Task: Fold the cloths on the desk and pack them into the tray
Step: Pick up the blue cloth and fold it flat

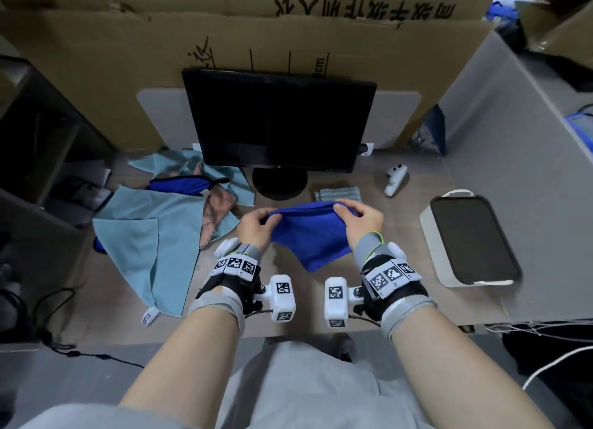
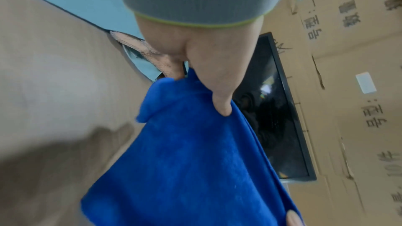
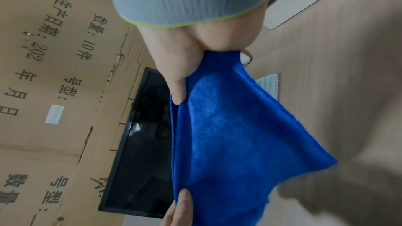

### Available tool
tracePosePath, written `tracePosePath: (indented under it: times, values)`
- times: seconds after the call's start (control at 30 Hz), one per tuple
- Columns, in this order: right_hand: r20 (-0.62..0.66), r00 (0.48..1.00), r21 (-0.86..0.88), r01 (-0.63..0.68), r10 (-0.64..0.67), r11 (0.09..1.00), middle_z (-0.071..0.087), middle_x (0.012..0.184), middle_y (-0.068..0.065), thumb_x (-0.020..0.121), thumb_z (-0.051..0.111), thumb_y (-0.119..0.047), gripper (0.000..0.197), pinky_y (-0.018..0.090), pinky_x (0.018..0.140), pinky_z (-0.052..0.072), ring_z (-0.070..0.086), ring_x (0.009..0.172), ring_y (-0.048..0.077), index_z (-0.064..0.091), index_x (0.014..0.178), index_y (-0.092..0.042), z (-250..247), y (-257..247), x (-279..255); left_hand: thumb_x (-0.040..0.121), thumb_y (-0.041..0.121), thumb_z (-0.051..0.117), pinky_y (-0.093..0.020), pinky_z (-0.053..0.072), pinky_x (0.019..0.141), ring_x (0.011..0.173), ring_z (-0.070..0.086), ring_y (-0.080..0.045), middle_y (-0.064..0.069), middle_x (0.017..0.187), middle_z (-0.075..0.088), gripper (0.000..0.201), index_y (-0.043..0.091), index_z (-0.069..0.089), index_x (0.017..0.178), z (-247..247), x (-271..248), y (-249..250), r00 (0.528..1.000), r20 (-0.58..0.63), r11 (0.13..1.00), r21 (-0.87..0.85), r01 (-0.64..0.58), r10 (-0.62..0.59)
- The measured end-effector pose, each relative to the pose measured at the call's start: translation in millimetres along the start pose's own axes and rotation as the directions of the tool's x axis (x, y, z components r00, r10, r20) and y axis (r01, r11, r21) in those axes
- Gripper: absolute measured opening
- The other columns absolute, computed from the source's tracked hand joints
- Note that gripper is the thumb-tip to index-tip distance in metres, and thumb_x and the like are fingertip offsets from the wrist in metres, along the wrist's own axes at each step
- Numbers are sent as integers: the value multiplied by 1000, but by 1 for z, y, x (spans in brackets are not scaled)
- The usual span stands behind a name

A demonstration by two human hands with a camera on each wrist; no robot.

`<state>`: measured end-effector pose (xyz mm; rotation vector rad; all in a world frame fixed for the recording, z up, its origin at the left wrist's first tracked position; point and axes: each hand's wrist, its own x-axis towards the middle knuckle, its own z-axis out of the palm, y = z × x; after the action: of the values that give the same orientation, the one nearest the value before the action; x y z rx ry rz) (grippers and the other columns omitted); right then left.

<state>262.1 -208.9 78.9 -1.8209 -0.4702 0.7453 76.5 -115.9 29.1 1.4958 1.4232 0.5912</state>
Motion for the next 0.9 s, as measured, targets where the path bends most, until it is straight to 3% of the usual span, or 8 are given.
tracePosePath:
  times: [0.2,0.27,0.37,0.47,0.6,0.7,0.83,0.9]
  values:
    - [39,999,63,-15,13,998,69,83,-2,83,73,-14,12,-1,56,40,58,68,1,75,95,-10,-32,-7,21,86,28,71,-29,54,72,80,67,-13,-3,88,75,19,12,75,97,39,-26,24,983,175,987,-157,-22,49]
    - [69,997,70,-28,23,997,71,81,-3,80,76,-20,13,2,58,43,59,67,2,76,91,-13,-41,-7,27,82,28,77,-29,54,73,78,66,-14,-3,83,73,23,11,73,96,53,-32,33,984,176,981,-195,15,20]
    - [203,979,39,-11,3,999,73,80,-7,77,79,-21,9,9,67,47,63,68,-3,77,85,-18,-60,-4,40,78,23,80,-24,51,69,70,57,-11,2,76,61,43,14,65,117,77,-40,49,981,193,974,-228,11,35]
    - [411,912,-4,11,-9,1000,73,83,-1,80,76,-13,10,8,69,47,63,68,-6,77,89,-9,-79,0,43,81,22,77,-16,50,76,77,57,-5,3,92,63,48,24,62,127,104,-50,66,968,229,985,-158,-68,104]
    - [532,846,20,24,-31,1000,74,92,10,81,75,-10,18,11,69,51,64,77,7,75,97,-1,-99,1,46,82,25,76,-24,46,94,104,59,-3,2,116,65,28,19,71,108,127,-58,78,966,226,992,-40,-117,123]
    - [484,875,-27,15,0,1000,74,81,2,80,76,-14,9,17,63,52,64,69,5,78,87,-9,-106,3,56,83,23,74,-20,46,80,78,59,4,11,85,66,10,23,65,87,132,-62,77,963,263,998,5,-69,66]
    - [317,948,-118,23,15,993,75,75,-11,71,81,-28,4,18,67,52,67,77,8,78,70,-28,-118,17,75,68,53,68,-44,50,76,75,60,-24,3,72,64,26,31,55,66,135,-60,58,995,102,980,200,-14,-6]
    - [264,964,-115,23,9,993,74,74,-12,69,82,-29,5,17,69,50,67,76,8,78,69,-27,-122,22,79,76,46,70,-45,46,69,74,57,-31,-5,70,60,34,25,48,62,131,-61,56,999,41,950,313,-4,-9]
